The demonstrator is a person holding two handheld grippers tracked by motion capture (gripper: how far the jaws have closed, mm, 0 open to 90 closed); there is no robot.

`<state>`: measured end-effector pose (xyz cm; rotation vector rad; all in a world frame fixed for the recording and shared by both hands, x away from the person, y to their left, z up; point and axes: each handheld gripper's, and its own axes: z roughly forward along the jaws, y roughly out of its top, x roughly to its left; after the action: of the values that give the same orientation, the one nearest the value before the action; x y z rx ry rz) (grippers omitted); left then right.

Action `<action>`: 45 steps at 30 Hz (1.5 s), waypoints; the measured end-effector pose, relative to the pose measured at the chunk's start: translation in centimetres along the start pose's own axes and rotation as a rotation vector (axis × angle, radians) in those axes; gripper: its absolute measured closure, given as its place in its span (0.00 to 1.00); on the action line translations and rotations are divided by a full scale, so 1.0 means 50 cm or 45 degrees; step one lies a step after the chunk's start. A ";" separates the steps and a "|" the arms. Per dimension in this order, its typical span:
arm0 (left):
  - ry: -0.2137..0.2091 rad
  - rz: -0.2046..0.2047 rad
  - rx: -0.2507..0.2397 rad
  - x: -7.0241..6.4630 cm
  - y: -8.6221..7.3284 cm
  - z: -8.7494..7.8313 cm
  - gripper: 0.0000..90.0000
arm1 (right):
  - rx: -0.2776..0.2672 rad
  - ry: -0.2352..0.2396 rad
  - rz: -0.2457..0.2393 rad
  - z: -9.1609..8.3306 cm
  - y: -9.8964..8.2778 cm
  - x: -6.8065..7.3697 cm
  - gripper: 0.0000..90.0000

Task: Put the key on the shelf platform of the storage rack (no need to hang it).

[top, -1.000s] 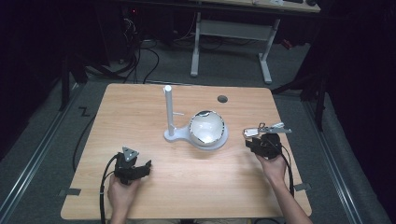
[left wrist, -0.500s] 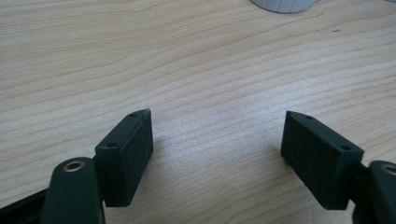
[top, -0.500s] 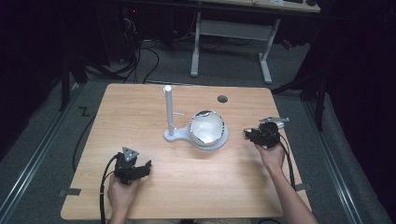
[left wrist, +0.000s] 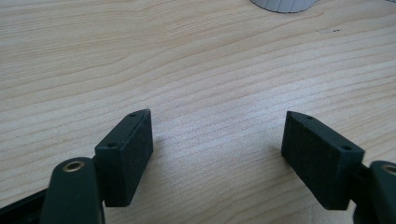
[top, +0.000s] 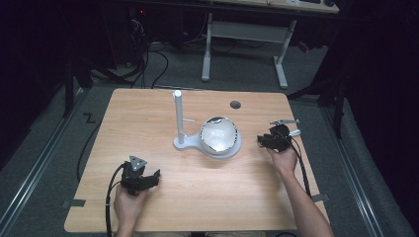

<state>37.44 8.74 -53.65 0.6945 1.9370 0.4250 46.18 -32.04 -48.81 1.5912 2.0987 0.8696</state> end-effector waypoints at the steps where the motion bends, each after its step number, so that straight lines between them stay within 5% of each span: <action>1: -0.001 0.001 0.000 0.000 0.000 0.000 0.28 | 0.003 -0.002 0.001 0.003 -0.001 -0.001 0.72; 17: 0.000 0.001 0.000 0.000 0.000 0.000 0.28 | 0.050 -0.004 0.020 0.042 -0.009 0.001 0.73; 28: -0.001 0.002 0.000 0.000 0.000 0.000 0.28 | 0.068 -0.095 -0.126 0.046 -0.012 0.019 0.95; 45: 0.001 -0.001 0.000 0.000 0.000 0.000 0.28 | 0.033 -0.075 -0.173 0.042 -0.015 0.026 1.00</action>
<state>37.44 8.74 -53.65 0.6935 1.9377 0.4244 46.53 -30.43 -50.77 1.4490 2.1555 0.7441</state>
